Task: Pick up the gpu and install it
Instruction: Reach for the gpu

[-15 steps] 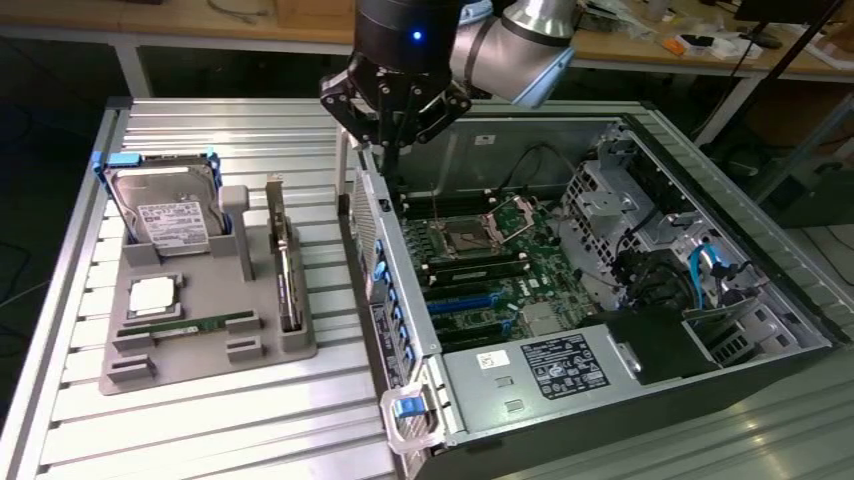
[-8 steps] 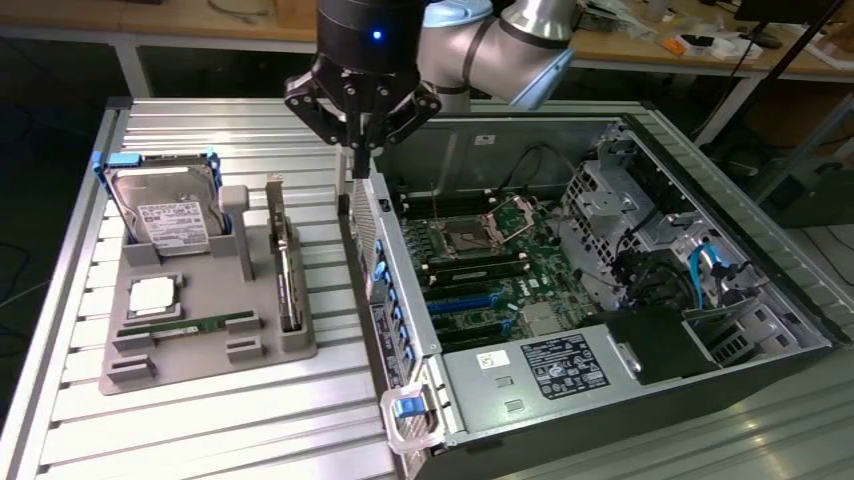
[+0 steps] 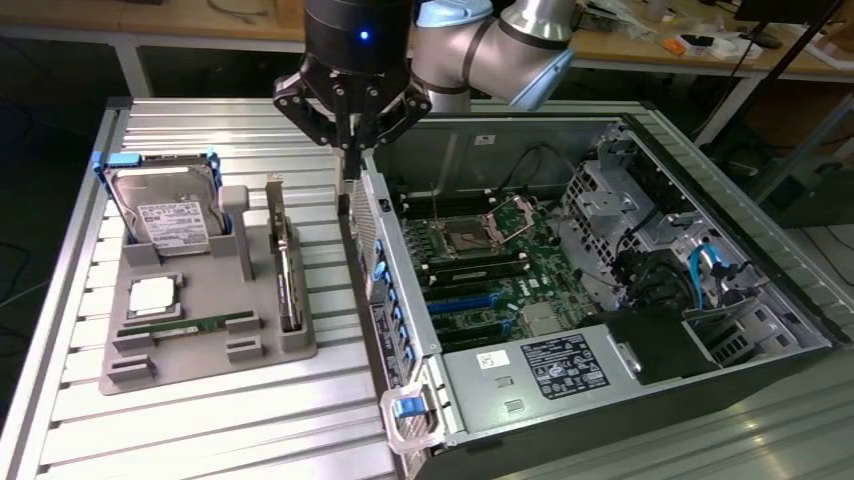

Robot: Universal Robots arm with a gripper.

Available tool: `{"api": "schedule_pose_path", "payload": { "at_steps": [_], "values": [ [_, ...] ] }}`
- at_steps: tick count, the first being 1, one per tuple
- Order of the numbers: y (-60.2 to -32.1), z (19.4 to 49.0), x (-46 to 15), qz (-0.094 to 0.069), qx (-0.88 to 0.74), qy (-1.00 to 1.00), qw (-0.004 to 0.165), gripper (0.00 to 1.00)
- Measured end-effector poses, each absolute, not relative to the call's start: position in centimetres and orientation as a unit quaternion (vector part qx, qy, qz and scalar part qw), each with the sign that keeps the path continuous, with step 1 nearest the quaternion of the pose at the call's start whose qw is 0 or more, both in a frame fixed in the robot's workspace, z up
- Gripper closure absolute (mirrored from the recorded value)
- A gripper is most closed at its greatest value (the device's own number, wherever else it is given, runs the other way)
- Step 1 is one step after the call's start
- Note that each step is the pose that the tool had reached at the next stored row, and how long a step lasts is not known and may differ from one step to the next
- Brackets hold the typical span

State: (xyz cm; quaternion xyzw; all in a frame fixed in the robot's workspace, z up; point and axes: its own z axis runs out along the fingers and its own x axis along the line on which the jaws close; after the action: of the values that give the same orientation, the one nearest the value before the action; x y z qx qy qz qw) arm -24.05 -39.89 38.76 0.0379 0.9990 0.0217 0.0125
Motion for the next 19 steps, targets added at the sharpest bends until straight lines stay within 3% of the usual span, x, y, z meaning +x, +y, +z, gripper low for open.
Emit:
{"api": "schedule_pose_path", "payload": {
  "at_steps": [19],
  "values": [
    [-39.9,38.6,-29.0,0.022,0.038,0.999,0.01,0.89]
  ]
}}
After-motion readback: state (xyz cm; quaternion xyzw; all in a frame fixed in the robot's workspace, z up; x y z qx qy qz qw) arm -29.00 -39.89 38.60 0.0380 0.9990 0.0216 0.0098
